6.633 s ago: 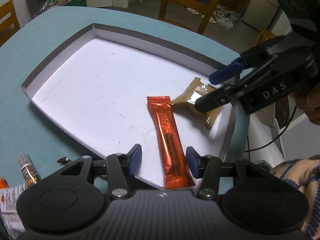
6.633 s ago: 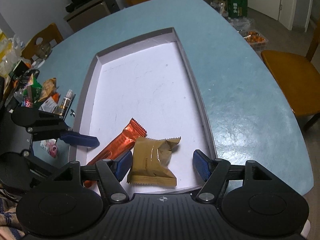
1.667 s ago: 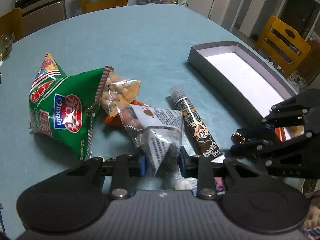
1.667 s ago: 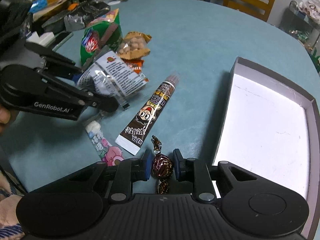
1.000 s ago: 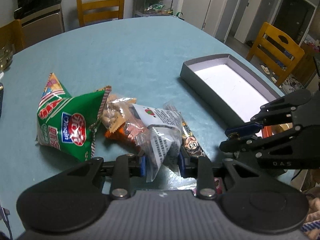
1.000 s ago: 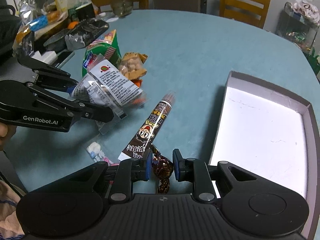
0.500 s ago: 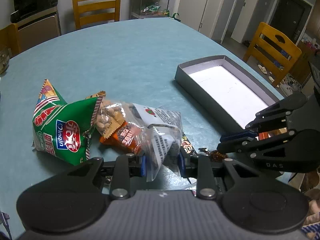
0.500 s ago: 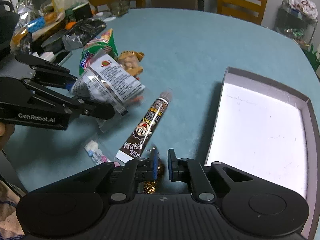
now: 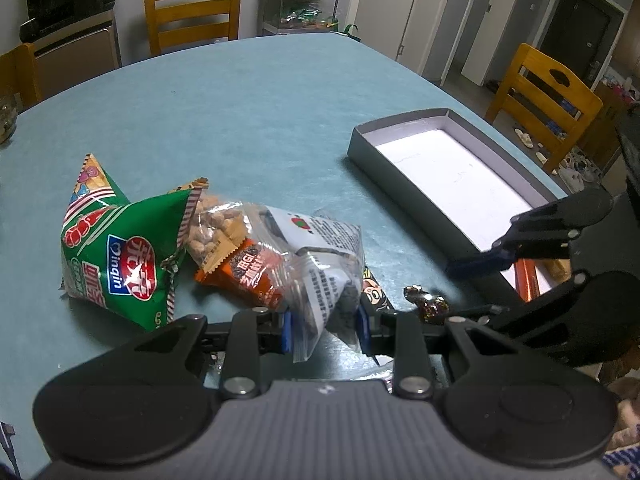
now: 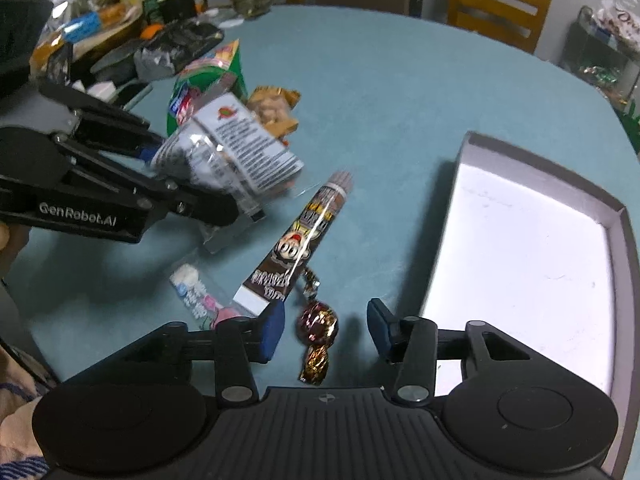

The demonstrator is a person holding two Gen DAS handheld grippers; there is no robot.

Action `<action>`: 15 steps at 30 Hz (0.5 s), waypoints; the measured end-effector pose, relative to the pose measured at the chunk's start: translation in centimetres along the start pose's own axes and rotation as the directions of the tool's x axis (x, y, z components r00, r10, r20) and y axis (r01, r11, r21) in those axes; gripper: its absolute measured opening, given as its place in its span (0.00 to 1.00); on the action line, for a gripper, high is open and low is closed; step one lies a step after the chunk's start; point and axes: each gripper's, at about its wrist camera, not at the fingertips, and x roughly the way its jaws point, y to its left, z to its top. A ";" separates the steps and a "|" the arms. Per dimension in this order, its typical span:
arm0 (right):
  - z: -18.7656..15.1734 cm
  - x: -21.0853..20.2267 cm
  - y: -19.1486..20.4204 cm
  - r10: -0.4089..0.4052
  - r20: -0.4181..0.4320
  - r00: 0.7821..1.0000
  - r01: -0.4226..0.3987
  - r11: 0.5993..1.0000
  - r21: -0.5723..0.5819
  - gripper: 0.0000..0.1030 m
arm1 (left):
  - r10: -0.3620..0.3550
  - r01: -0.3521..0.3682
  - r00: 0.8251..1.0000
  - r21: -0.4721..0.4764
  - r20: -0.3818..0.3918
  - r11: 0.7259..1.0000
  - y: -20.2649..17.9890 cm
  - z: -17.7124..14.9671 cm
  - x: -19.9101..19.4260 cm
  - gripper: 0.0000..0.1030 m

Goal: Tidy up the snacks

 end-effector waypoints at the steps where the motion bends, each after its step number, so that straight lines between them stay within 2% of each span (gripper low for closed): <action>1: 0.0 0.2 0.1 0.002 -0.008 1.000 -0.002 1.000 -0.005 0.35 | 0.000 0.000 1.000 0.001 0.001 1.000 0.0 0.0 0.1 0.25; 2: 0.0 0.4 0.2 0.001 -0.017 1.000 -0.001 1.000 -0.010 0.27 | 0.000 0.000 1.000 0.001 0.001 1.000 0.0 -0.1 0.1 0.25; 3: -0.1 0.6 0.3 -0.001 -0.022 1.000 0.000 1.000 -0.015 0.26 | 0.000 0.000 1.000 0.000 -0.001 1.000 0.1 -0.1 0.1 0.25; 15: 0.0 1.1 0.5 0.001 -0.030 1.000 -0.002 0.999 -0.032 0.24 | -0.001 0.001 1.000 0.005 -0.002 1.000 0.1 -0.1 0.1 0.25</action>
